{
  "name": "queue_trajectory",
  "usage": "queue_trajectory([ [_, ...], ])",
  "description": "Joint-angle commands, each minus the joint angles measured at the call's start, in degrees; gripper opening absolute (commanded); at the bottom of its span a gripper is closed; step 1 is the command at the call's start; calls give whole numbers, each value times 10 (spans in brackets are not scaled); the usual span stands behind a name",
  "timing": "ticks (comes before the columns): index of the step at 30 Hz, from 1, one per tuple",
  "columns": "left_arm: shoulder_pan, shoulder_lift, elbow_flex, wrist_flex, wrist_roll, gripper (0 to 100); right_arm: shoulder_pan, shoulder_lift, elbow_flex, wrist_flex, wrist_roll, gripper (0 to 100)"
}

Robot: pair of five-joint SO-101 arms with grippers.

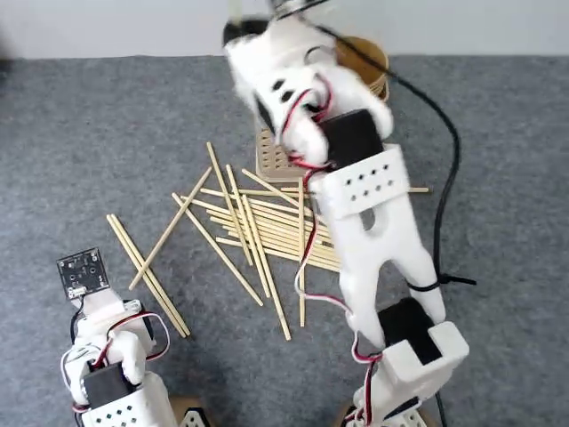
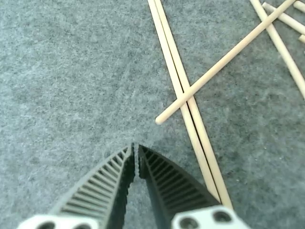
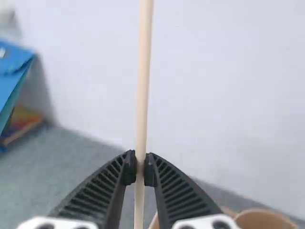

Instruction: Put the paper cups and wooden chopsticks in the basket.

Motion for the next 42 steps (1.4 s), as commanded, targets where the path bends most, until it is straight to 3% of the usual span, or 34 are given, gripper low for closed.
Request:
queue_trajectory([
  [1,-4,-10,-7,4,4,12,36,27,-26,-74,4,8],
  [16,-4,-10,-7,4,4,12,73,157,-26,-130,3,9],
  [20,-4,-10,-7,4,4,12,72,154,-26,-120,4,95],
  [23,-4,-10,-7,4,4,12,65,138,-26,-79,4,164],
  [30,-4,-10,-7,4,4,12,25,44,-27,33,3,105],
  [42,-4,-10,-7,4,4,12,-36,28,-26,393,-26,110],
])
